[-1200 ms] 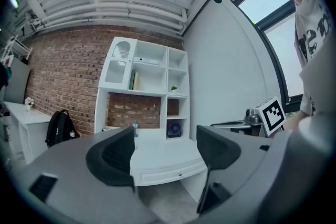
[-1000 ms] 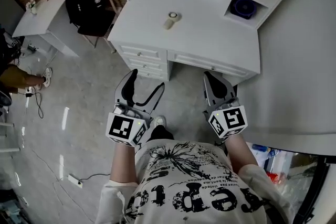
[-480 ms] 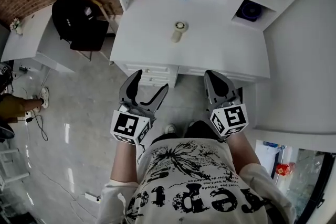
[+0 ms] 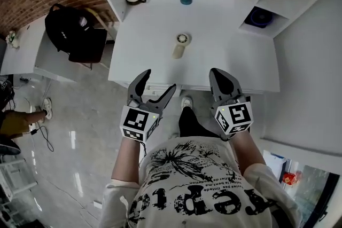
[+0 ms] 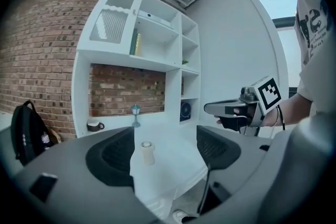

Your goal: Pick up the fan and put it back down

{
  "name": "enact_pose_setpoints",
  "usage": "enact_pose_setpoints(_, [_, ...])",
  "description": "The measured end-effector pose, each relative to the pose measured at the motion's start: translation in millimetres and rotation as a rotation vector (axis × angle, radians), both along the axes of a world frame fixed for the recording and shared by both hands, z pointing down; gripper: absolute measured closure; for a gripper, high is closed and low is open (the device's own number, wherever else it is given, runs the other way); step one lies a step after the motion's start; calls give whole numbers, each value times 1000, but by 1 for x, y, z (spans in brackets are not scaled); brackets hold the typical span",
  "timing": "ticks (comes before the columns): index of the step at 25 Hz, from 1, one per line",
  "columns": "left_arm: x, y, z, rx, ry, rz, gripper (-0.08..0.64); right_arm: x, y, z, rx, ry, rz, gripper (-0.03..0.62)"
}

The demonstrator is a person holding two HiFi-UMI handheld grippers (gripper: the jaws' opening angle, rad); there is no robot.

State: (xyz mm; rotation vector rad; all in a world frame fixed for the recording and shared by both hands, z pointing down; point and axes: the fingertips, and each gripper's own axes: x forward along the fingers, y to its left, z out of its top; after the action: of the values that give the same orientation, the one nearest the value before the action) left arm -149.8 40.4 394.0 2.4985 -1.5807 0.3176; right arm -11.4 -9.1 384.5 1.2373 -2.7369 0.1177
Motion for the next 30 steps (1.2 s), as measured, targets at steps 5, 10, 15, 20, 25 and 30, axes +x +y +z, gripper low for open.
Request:
enact_pose_setpoints(5, [6, -82, 11, -18, -21, 21, 204, -2, -81, 7, -18, -4, 3, 577])
enact_pose_setpoints(10, [23, -156, 44, -106, -57, 43, 199, 6, -148, 25, -66, 17, -11, 577])
enact_pose_setpoints(15, [33, -227, 96, -240, -120, 65, 195, 8, -212, 59, -112, 43, -33, 578])
enact_pose_setpoints(20, [37, -264, 140, -356, -165, 85, 193, 11, -247, 83, -151, 58, -24, 577])
enact_pose_setpoints(25, [38, -288, 185, -454, -205, 110, 189, 13, -269, 104, -182, 75, -20, 577])
enact_pose_setpoints(30, [43, -301, 217, -559, -189, 123, 186, 16, -280, 117, -205, 88, -7, 577])
